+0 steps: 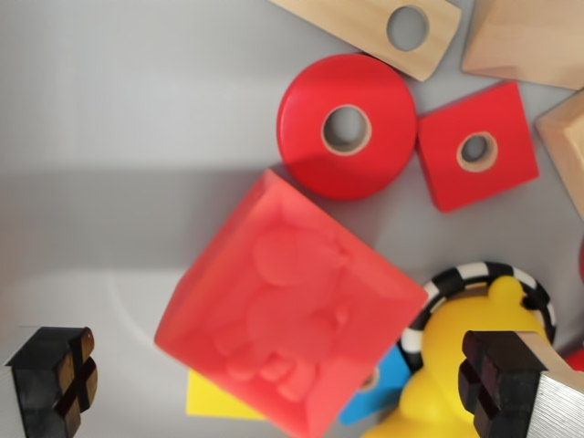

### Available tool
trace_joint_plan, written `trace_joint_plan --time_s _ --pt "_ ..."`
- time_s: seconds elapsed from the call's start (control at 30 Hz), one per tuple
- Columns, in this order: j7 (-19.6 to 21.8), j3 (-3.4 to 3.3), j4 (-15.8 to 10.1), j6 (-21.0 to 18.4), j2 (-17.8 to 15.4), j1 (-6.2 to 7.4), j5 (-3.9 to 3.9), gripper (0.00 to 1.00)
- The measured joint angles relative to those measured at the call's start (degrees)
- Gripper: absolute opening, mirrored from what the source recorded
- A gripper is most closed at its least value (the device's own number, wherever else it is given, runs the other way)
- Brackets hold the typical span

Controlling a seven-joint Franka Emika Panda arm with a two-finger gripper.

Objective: Pick an object from the bin

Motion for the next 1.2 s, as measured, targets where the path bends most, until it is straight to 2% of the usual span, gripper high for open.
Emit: trace_joint_plan --time_s 0.17,0.4,0.67,0.97,1.0,1.2 --pt "0.68 -0.84 0.48 2.56 3.12 0.64 -0.93 1.0" --pt "1.19 -1.85 1.21 5.04 6.22 1.51 -1.55 1.0" --pt "1.35 -2.91 1.98 7.21 9.14 2.51 -1.71 1.0" --pt "1.35 -3.47 2.46 8.15 10.27 3.1 -1.71 1.0" --pt "1.35 -3.5 2.47 8.17 10.29 3.14 -1.71 0.0" --pt "1.35 -3.54 2.49 8.2 10.31 3.17 -1.71 0.0"
